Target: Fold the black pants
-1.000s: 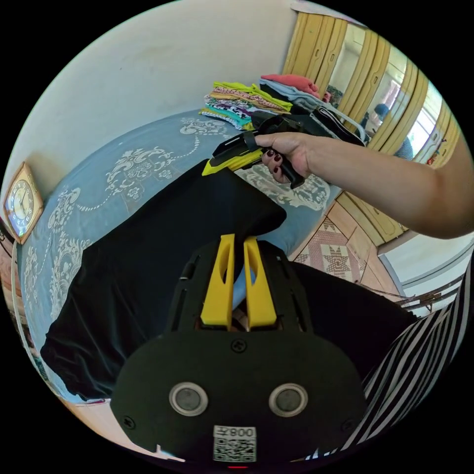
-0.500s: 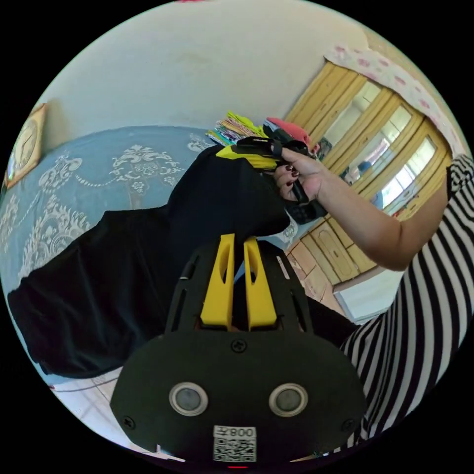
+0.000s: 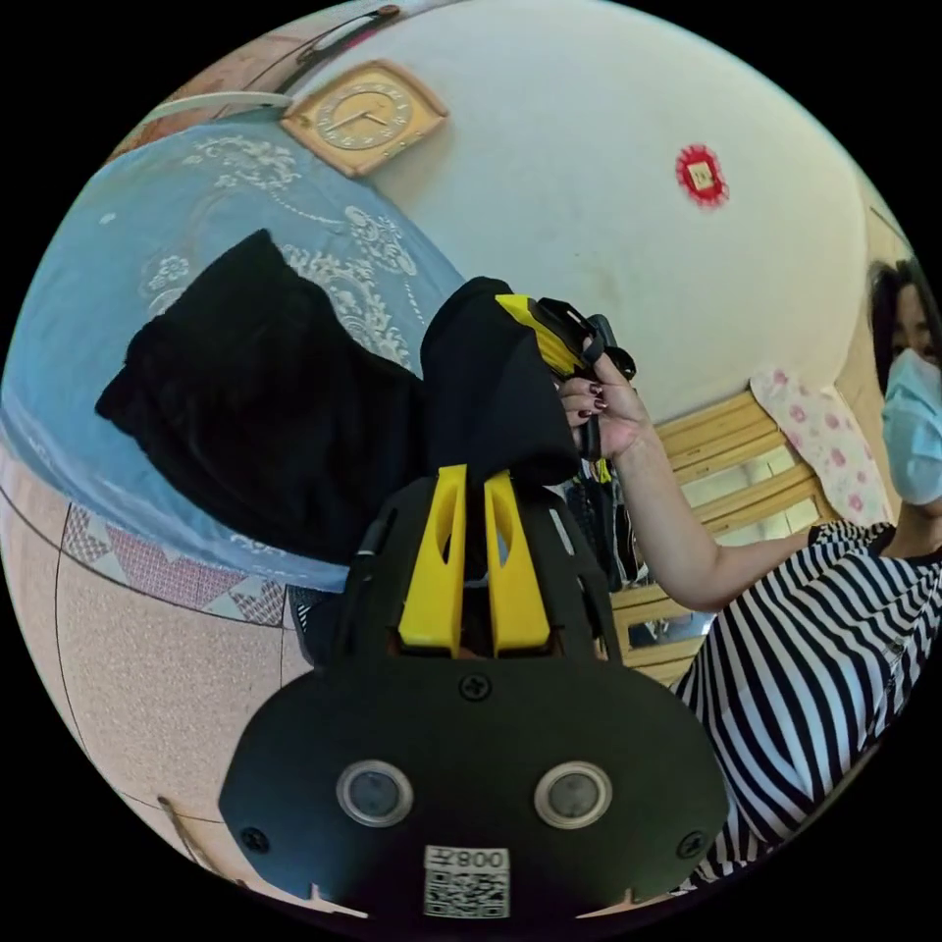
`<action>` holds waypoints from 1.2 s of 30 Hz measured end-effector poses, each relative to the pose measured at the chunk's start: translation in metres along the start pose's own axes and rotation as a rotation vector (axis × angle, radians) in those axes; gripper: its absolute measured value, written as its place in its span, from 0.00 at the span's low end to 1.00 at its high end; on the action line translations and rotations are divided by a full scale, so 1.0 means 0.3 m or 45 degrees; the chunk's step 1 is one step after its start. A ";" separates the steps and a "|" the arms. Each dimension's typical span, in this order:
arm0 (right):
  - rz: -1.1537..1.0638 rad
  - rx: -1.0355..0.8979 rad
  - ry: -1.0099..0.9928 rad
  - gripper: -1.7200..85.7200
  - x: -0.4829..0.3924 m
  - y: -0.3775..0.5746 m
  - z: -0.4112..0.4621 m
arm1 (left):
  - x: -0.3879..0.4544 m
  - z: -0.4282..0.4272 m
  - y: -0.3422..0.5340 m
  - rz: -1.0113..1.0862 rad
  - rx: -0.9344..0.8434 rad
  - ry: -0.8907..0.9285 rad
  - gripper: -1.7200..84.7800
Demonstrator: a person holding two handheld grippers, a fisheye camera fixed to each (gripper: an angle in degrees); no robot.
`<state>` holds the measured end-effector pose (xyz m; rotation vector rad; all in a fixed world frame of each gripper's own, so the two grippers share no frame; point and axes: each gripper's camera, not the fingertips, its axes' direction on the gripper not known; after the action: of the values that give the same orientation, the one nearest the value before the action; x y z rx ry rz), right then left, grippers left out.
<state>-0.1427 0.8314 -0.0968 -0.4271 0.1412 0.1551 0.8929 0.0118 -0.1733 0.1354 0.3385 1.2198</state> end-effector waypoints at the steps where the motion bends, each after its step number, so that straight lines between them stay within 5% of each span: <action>1: 0.001 -0.025 0.026 0.04 -0.007 -0.031 0.056 | -0.027 -0.021 -0.003 -0.021 0.016 -0.003 0.05; 16: 0.073 -0.174 0.074 0.06 -0.016 -0.261 0.519 | -0.542 -0.383 -0.057 -0.388 0.239 0.090 0.06; 26: -0.027 -0.084 -0.046 0.06 -0.035 -0.261 0.496 | -0.744 -0.567 0.000 -0.642 0.449 0.097 0.04; 31: -0.108 -0.107 0.020 0.03 -0.016 -0.145 0.456 | -0.735 -0.629 -0.027 -0.505 0.486 0.150 0.02; 36: -0.050 -0.239 0.161 0.02 0.052 -0.137 0.556 | -0.760 -0.603 -0.207 -0.323 0.321 -0.051 0.02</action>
<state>-0.1030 0.8668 0.0672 -0.6272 0.2436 0.1026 0.8209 -0.2370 -0.3198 0.3244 0.4596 0.9199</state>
